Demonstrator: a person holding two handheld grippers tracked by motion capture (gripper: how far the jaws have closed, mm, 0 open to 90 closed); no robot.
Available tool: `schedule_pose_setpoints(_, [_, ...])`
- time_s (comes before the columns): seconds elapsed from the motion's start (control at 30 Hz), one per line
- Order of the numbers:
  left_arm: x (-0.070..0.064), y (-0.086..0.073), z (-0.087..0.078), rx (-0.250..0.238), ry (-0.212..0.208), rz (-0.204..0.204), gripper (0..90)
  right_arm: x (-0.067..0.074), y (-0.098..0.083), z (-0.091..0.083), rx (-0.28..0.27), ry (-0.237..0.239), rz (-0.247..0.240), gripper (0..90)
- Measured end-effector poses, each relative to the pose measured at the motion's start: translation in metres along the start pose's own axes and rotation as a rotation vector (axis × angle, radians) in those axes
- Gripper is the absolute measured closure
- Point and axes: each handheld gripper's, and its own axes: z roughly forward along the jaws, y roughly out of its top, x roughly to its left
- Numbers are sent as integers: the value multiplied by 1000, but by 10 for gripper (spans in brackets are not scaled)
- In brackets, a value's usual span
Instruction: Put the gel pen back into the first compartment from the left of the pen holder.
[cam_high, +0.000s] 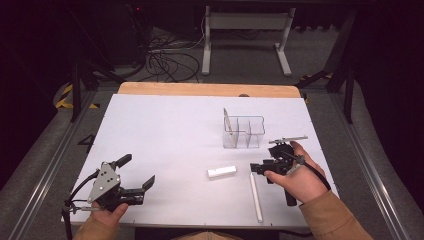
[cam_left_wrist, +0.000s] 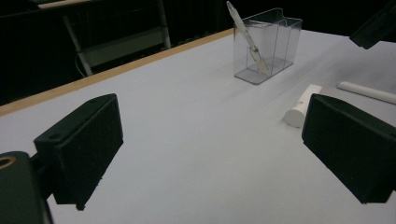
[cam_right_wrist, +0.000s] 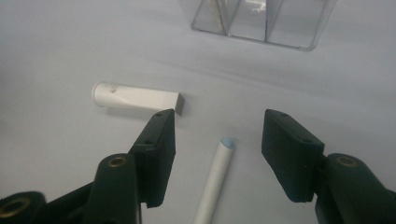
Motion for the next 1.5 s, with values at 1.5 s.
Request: schedule_pose_setpoints(1.5, [-1, -1, 1, 7, 2, 0, 67, 7, -10, 35, 363, -110, 261, 672])
